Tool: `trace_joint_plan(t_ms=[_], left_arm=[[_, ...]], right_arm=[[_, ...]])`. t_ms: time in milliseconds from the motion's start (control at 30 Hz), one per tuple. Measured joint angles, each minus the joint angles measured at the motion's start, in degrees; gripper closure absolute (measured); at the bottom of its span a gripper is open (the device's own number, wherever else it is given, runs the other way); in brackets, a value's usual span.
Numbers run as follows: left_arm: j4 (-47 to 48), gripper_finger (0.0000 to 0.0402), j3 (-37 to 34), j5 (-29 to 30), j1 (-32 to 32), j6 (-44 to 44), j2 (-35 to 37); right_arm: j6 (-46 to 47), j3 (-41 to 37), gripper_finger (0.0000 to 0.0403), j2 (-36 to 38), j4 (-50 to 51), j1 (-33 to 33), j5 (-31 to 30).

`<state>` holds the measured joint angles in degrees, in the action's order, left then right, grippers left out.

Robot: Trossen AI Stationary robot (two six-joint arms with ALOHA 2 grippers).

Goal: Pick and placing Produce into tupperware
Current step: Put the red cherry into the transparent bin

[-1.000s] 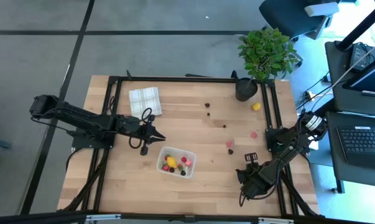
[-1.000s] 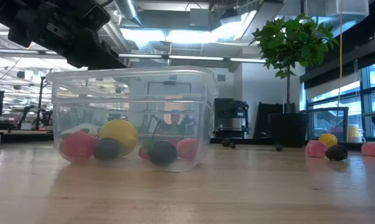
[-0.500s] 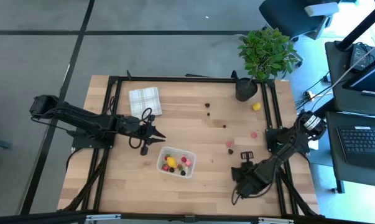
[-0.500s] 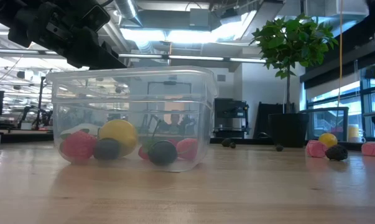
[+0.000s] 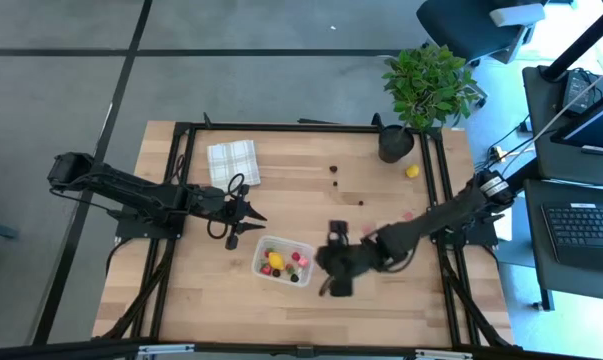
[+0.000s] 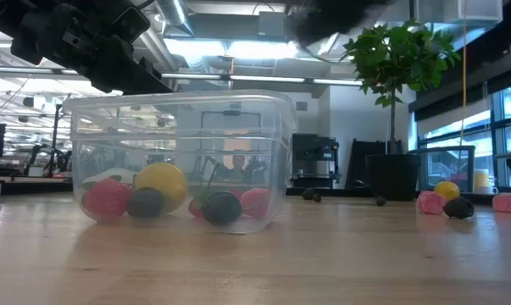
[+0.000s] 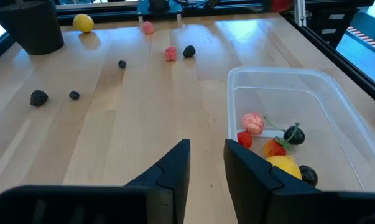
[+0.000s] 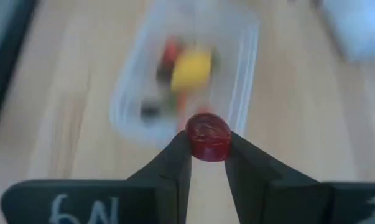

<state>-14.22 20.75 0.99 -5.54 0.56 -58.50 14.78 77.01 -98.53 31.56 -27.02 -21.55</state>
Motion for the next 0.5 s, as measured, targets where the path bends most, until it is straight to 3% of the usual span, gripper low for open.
trace_joint_plan(t_ms=[267,500], left_arm=[[0.0,0.0299,0.0,0.0,0.0,0.0,0.0],[0.4,0.0291,0.0,0.0,0.0,-0.3,0.0]], right_arm=[[-13.8,-4.1,0.0313,-3.2,-25.1,5.5,5.3],[-13.5,-4.2,0.0313,-12.0,-30.8,8.4,5.6]])
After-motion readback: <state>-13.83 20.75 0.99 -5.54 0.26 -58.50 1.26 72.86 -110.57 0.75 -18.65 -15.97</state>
